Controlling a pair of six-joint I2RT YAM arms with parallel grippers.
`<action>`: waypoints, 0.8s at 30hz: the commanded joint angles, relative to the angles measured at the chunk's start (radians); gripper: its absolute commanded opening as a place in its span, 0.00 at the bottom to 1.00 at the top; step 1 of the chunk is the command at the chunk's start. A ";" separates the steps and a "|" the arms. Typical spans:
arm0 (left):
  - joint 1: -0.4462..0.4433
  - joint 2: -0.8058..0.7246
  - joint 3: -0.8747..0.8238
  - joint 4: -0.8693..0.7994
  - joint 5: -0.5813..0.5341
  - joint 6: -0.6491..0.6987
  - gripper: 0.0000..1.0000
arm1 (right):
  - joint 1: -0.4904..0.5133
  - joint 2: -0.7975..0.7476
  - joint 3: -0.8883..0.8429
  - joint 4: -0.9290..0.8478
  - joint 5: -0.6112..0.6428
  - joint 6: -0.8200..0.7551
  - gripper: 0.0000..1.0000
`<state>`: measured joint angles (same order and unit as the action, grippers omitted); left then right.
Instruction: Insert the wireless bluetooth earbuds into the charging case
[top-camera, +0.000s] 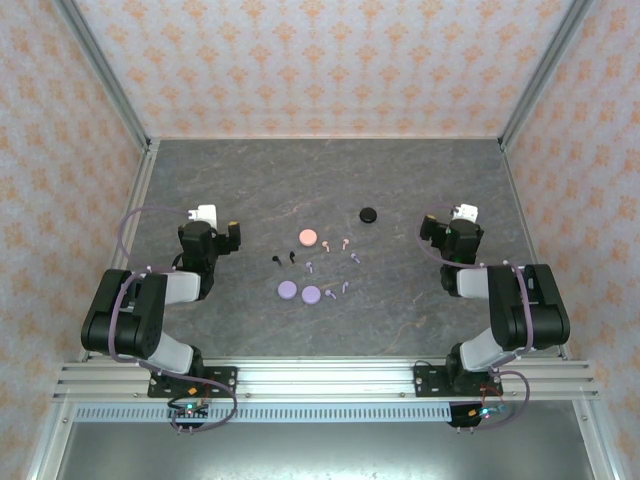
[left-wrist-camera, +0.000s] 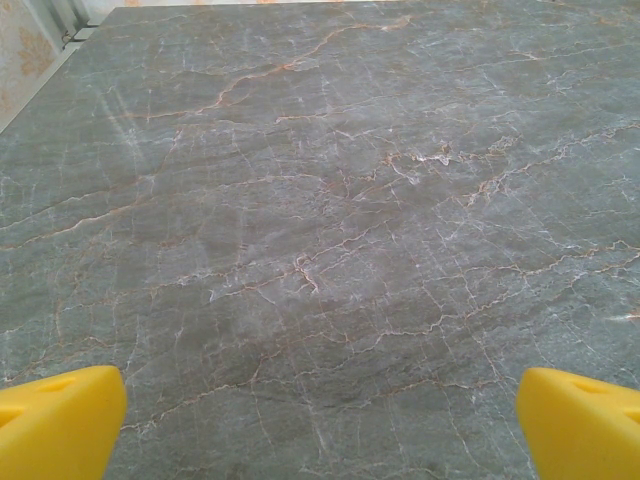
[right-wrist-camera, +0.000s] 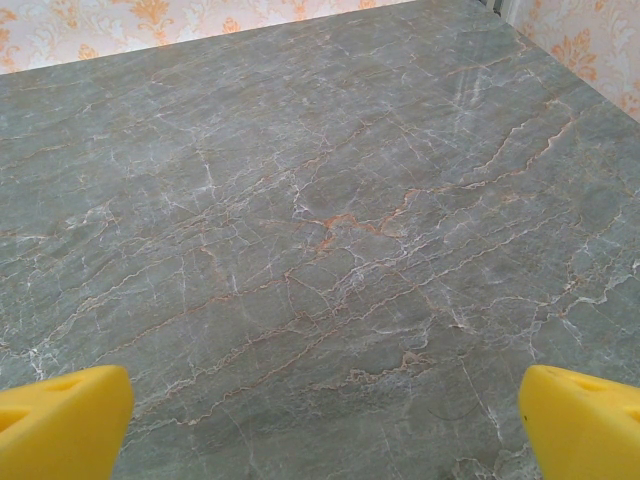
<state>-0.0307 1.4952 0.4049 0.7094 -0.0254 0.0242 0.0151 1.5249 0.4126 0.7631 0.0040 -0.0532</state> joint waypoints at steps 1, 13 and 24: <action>0.005 -0.001 0.023 0.028 -0.002 -0.010 1.00 | 0.004 -0.004 0.010 0.003 0.024 0.013 0.99; 0.002 -0.346 0.205 -0.506 0.020 -0.164 1.00 | 0.014 -0.232 0.289 -0.657 -0.085 0.069 0.99; -0.045 -0.454 0.285 -0.760 0.263 -0.499 1.00 | 0.249 -0.122 0.581 -1.128 -0.223 0.087 0.99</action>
<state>-0.0540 1.0691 0.6907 0.0406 0.1658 -0.3763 0.2058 1.3510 0.9390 -0.1841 -0.1810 0.0429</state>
